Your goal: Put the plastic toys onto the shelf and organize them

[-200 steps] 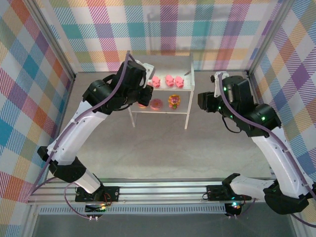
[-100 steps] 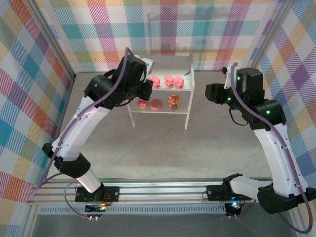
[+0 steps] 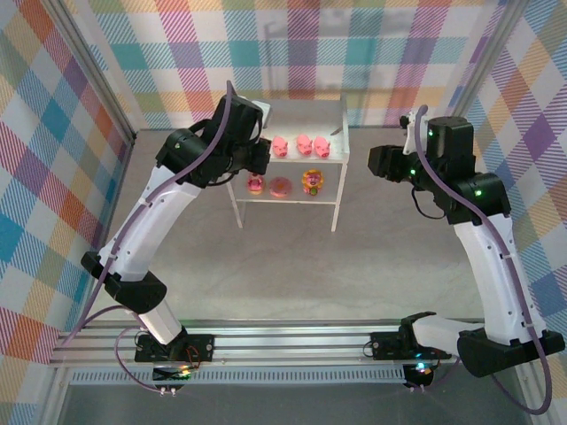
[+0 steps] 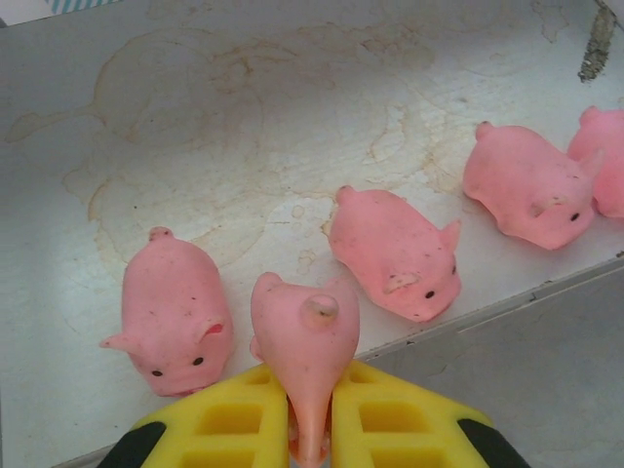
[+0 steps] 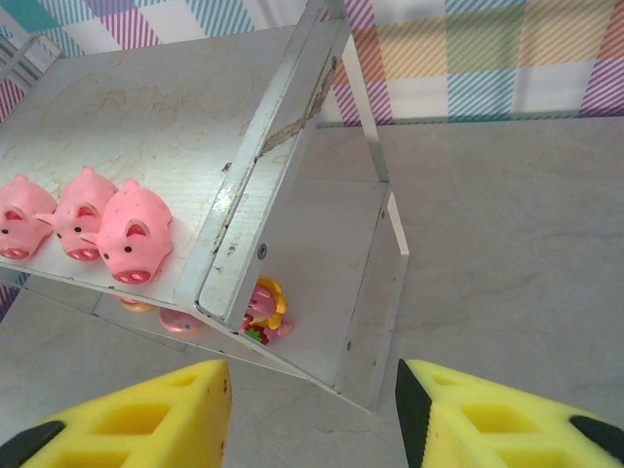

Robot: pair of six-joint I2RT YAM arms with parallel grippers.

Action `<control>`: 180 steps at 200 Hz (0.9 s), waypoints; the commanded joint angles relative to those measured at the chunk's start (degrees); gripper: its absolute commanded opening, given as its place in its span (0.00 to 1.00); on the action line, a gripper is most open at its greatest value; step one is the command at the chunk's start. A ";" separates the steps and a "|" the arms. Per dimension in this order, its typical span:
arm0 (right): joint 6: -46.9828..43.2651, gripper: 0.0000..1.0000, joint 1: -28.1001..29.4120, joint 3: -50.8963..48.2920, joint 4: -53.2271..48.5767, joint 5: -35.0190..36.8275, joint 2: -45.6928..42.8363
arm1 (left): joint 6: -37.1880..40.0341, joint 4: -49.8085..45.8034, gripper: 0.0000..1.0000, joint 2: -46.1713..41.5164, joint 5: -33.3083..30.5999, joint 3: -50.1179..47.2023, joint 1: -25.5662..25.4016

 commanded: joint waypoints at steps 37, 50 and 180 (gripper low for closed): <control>-0.83 0.49 -1.28 0.20 1.89 -2.42 0.30 | -1.50 2.79 0.14 1.05 3.39 -1.07 2.27; -0.83 0.49 -1.58 0.24 2.00 -2.74 0.31 | -1.63 3.45 0.14 1.30 4.33 -1.21 2.44; -0.83 0.49 -3.05 0.15 2.35 -4.73 0.75 | -2.30 3.66 0.22 2.27 4.46 -0.97 2.91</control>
